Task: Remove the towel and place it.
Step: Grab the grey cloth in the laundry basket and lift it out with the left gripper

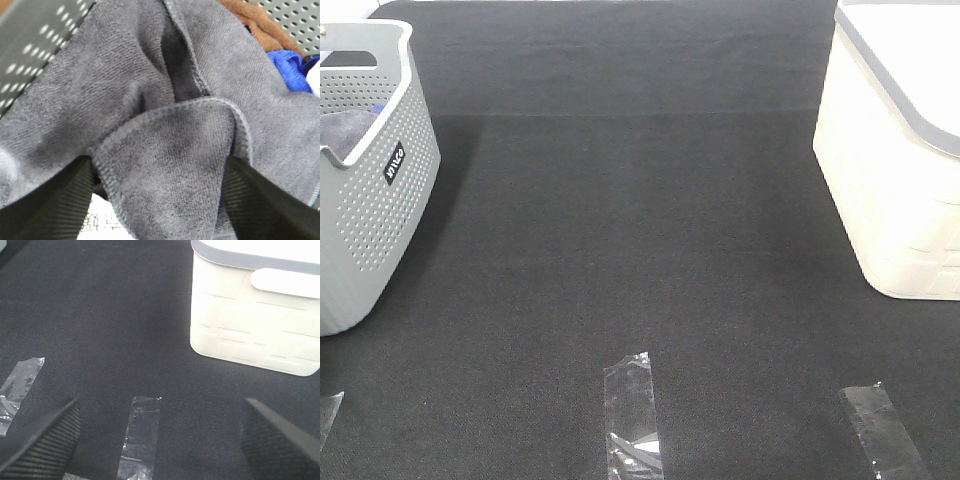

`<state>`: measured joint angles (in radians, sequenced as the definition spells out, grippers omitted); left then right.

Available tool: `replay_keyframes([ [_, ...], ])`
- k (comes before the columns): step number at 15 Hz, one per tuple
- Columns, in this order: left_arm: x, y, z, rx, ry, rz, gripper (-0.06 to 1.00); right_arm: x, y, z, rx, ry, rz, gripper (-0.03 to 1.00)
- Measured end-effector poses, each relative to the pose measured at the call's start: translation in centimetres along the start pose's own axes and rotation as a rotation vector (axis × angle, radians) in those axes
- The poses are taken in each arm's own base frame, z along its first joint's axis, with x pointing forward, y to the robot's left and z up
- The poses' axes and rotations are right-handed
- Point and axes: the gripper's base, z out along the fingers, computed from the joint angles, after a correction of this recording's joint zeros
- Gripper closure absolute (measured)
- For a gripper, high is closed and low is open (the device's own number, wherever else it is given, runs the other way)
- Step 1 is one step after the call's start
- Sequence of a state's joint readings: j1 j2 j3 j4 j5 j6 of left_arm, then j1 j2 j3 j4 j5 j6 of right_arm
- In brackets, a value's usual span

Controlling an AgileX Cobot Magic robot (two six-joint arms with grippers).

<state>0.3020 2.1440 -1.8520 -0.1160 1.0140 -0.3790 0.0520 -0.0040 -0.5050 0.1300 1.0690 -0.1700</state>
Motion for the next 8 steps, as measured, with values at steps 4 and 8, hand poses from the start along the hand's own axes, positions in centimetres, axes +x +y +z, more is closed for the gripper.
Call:
replay_keyframes([
  [4,0.0,0.1,1.0,-0.006,0.013,0.011,0.34,0.0,0.0,0.0,0.000,0.000,0.000,0.17],
  [8,0.1,0.1,1.7,0.007,0.028,0.001,0.56,0.0,0.0,0.0,0.000,0.000,0.000,0.17],
])
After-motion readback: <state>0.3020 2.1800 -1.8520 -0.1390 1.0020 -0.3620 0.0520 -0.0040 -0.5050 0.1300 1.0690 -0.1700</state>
